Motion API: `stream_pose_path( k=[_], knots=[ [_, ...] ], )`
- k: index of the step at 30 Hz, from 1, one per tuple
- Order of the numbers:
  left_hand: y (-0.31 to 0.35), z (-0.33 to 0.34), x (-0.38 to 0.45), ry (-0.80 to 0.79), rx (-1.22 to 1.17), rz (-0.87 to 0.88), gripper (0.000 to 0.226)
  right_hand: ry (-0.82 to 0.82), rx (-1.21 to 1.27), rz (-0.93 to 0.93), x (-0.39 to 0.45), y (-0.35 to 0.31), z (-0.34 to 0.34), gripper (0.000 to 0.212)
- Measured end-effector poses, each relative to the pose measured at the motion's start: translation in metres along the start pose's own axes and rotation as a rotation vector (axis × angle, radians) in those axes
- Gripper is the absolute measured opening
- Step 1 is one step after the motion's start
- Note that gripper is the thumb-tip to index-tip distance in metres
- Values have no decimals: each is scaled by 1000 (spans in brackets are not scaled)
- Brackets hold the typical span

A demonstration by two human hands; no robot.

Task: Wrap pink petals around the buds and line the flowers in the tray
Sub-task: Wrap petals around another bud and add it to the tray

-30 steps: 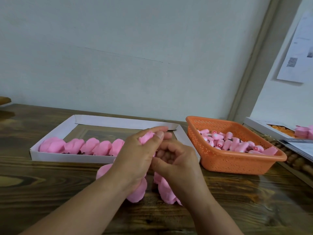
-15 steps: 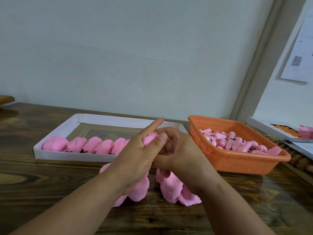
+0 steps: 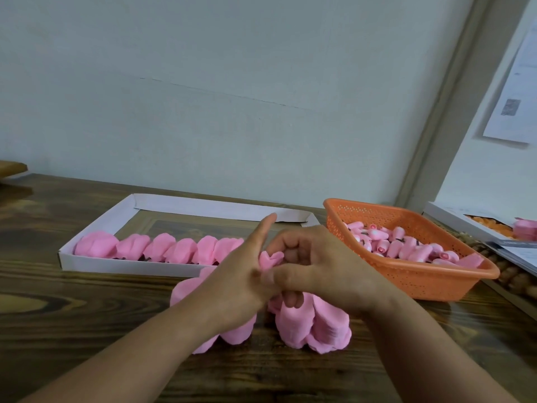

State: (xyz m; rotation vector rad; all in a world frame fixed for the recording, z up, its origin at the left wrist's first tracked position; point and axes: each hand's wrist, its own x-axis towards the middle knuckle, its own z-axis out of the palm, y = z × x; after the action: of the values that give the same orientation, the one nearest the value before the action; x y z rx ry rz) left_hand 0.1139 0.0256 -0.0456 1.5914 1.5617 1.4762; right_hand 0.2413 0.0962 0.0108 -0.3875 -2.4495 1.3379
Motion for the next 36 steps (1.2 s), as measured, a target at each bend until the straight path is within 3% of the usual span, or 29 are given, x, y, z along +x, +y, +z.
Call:
stream_pose_path(
  k=[4, 8, 12, 18, 21, 23, 25, 28, 29, 33, 36],
  knots=[
    [1, -2, 10, -11, -77, -87, 108, 60, -79, -9, 7, -3, -1, 8],
    [9, -10, 14, -52, -33, -122, 126, 92, -16, -46, 12, -8, -5, 12],
    [20, -15, 22, -30, -55, -122, 123, 125, -63, -76, 21, -16, -9, 14],
    [16, -15, 28, -7, -93, -99, 92, 156, -191, -121, 29, -19, -10, 24],
    [13, -16, 27, -14, -131, -92, 106, 180, -237, -128, 28, -14, -10, 23],
    [15, -22, 22, -53, -136, -130, 117, 283, -256, -102, 25, -7, -21, 18],
    [13, -27, 19, -5, -90, -177, 102, 424, -308, -57, 22, 4, -38, 15],
    [4, -21, 20, 59, 228, -163, 37, 529, -408, 10, 18, 23, -50, 22],
    [2, -15, 22, 14, 365, -142, 30, 546, -447, 23, 18, 29, -50, 25],
    [-12, 10, 34, -214, 676, -122, 29, 612, -548, 64, 18, 48, -47, 20],
    [-17, 20, 42, -282, 804, -129, 25, 584, -542, 94, 16, 58, -43, 19]
  ],
)
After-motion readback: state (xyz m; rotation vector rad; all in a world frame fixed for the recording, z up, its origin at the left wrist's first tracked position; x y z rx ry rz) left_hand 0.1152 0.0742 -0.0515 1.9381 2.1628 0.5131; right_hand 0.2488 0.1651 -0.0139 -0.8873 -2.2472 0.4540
